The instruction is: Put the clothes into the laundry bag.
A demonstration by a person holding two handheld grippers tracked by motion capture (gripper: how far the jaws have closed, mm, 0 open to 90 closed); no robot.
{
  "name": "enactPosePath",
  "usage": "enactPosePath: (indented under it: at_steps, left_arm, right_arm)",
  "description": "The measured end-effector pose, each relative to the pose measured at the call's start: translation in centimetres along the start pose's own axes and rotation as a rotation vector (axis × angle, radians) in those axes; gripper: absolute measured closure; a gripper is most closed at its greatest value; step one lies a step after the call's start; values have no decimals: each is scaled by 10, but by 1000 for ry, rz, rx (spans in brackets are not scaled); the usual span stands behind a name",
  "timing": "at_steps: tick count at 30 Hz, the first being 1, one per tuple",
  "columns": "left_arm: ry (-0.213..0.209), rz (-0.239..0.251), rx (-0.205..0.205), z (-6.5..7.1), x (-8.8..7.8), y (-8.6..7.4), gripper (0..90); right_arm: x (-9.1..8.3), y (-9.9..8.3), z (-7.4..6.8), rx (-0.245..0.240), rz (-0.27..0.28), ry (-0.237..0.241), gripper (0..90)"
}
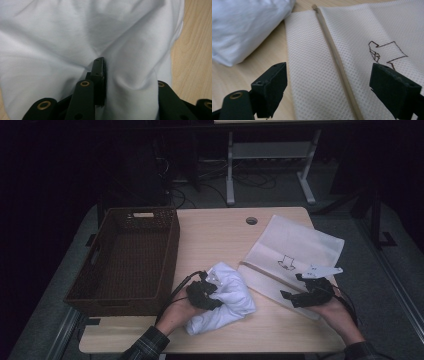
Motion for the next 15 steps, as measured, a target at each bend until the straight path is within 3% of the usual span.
enactPosePath:
  at_steps: [9, 15]
  left_arm:
    - [-3, 1, -1, 0, 1, 0, 679]
    - [-5, 1, -6, 0, 1, 0, 679]
  right_arm:
    - [25, 14, 16, -24, -1, -5, 245]
    - [41, 15, 28, -10, 22, 6, 307]
Point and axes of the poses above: each handheld gripper's, and its own axes: x roughly forward along the jaws, y roughly out of its top, z roughly to its right, the point moved 4 cm from there along x, roughly forward along the jaws, and after that the axes turned 12 degrees about z, right-handed, at the moved point
